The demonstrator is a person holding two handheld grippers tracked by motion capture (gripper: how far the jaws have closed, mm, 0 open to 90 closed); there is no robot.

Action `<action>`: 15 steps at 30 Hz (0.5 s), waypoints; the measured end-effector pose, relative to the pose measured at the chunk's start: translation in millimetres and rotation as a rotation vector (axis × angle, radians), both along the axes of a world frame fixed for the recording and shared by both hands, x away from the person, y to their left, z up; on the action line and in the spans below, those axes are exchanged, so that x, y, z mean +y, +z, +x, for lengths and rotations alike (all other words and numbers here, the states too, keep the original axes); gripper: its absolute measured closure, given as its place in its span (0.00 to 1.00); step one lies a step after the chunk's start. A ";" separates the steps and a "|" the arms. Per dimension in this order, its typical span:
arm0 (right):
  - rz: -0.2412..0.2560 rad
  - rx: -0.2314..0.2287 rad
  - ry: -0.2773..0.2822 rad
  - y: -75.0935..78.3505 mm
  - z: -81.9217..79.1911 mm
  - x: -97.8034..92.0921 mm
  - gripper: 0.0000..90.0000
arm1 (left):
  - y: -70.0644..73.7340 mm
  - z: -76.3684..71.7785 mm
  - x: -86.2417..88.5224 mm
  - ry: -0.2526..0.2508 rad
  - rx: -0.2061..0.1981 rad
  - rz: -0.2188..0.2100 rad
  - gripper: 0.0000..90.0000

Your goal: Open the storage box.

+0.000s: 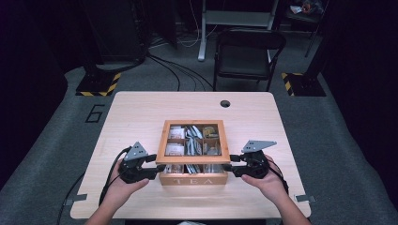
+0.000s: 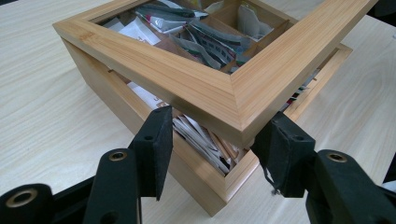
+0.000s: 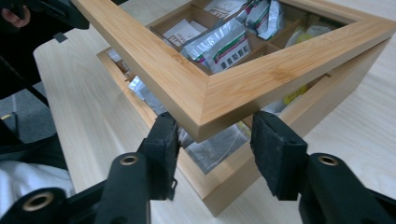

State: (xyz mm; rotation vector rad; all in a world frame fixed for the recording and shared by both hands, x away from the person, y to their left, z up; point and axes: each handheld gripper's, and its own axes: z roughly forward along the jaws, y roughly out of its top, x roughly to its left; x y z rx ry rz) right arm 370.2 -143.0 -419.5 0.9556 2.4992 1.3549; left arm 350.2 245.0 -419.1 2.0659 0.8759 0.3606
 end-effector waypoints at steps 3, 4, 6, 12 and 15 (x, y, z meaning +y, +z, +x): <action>-0.024 -0.029 -0.010 2.0 -0.8 1.1 0.52 | 2.7 0.4 -1.1 0.001 -0.002 0.023 0.51; -0.024 -0.026 -0.012 2.4 -1.0 1.5 0.52 | 3.8 0.3 -1.6 -0.001 -0.006 0.033 0.51; -0.028 -0.033 -0.012 4.0 -0.1 1.7 0.52 | 5.9 0.4 -2.0 -0.001 -0.014 0.039 0.51; -0.026 -0.045 -0.022 12.0 1.0 1.5 0.50 | 12.8 3.3 -0.3 -0.003 -0.024 0.014 0.50; -0.031 -0.049 -0.025 14.9 3.5 1.6 0.47 | 14.8 5.4 -0.2 -0.007 -0.018 0.013 0.48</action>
